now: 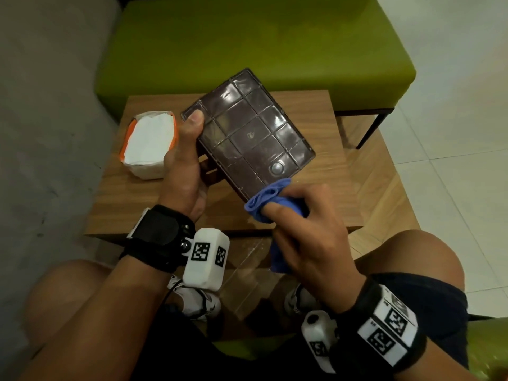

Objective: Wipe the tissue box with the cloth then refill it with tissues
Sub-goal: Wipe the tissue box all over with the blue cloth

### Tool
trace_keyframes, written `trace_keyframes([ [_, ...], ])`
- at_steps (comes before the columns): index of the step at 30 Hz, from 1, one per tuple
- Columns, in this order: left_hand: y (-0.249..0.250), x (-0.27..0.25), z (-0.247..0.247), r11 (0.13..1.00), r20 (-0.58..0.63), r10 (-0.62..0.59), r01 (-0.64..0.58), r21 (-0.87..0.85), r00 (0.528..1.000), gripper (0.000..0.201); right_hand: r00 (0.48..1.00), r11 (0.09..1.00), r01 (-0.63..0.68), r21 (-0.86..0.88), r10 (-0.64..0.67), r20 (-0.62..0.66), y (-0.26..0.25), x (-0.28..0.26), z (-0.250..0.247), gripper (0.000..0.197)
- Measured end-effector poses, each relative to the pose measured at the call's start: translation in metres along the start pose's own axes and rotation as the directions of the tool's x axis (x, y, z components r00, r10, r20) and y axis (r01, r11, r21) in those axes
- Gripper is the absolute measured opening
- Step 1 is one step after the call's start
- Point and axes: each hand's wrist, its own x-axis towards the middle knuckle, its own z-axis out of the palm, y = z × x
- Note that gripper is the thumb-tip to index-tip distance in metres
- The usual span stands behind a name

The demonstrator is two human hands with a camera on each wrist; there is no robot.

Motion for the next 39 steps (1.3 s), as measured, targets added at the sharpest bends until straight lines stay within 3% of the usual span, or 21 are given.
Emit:
trace_keyframes([
  [3, 0.003, 0.001, 0.000, 1.000, -0.033, -0.006, 0.006, 0.011, 0.999, 0.062, 1.000, 1.000, -0.016, 0.026, 0.017, -0.024, -0.002, 0.004, -0.002, 0.041],
  [7, 0.004, 0.001, 0.001, 1.000, -0.017, 0.007, -0.007, 0.021, 1.000, 0.071, 0.998, 0.998, 0.020, 0.057, -0.016, -0.064, -0.015, 0.006, -0.006, 0.032],
  [12, -0.004, -0.001, 0.002, 1.000, -0.006, -0.011, 0.011, 0.025, 1.000, 0.074, 1.000, 1.000, 0.019, -0.018, -0.018, 0.008, -0.019, 0.013, 0.004, 0.037],
  [16, -0.005, -0.004, 0.009, 0.999, 0.067, -0.016, 0.013, 0.052, 0.998, 0.076, 0.999, 0.998, 0.032, -0.056, -0.034, -0.023, -0.021, 0.048, 0.003, 0.020],
  [19, -0.003, -0.005, 0.014, 0.995, 0.050, -0.031, 0.026, 0.099, 0.998, 0.076, 0.995, 0.999, -0.012, -0.038, 0.009, -0.099, -0.020, 0.081, 0.006, 0.023],
  [21, -0.001, -0.003, 0.012, 0.994, 0.046, -0.027, 0.021, 0.107, 0.999, 0.064, 0.993, 0.999, -0.034, -0.027, 0.031, -0.113, -0.023, 0.087, 0.010, 0.023],
  [23, 0.002, -0.002, 0.008, 0.996, 0.050, -0.010, 0.006, 0.085, 0.999, 0.062, 0.997, 0.999, -0.011, -0.033, 0.008, -0.074, -0.028, 0.076, 0.012, 0.022],
  [26, 0.003, 0.000, -0.001, 0.999, 0.025, 0.024, -0.025, 0.023, 0.999, 0.081, 0.993, 0.995, 0.094, -0.040, -0.090, 0.082, -0.025, 0.044, 0.008, 0.024],
  [28, 0.002, -0.001, -0.002, 1.000, 0.031, 0.027, -0.027, 0.000, 0.999, 0.075, 0.984, 0.990, 0.133, -0.056, -0.125, 0.123, -0.015, 0.028, 0.002, 0.026],
  [31, 0.003, -0.003, -0.004, 1.000, 0.036, 0.005, -0.006, 0.019, 0.999, 0.074, 0.996, 0.987, 0.094, -0.127, -0.094, 0.005, 0.011, 0.025, -0.010, 0.027],
  [33, 0.003, -0.004, -0.007, 1.000, 0.052, 0.002, -0.003, 0.018, 0.999, 0.073, 0.995, 0.988, -0.004, -0.151, -0.011, -0.102, 0.031, 0.031, -0.019, 0.026],
  [39, 0.000, -0.011, -0.007, 0.998, 0.109, -0.028, 0.021, 0.063, 0.994, 0.067, 0.953, 0.978, -0.200, 0.061, 0.209, -0.220, 0.043, 0.048, -0.018, 0.032],
])
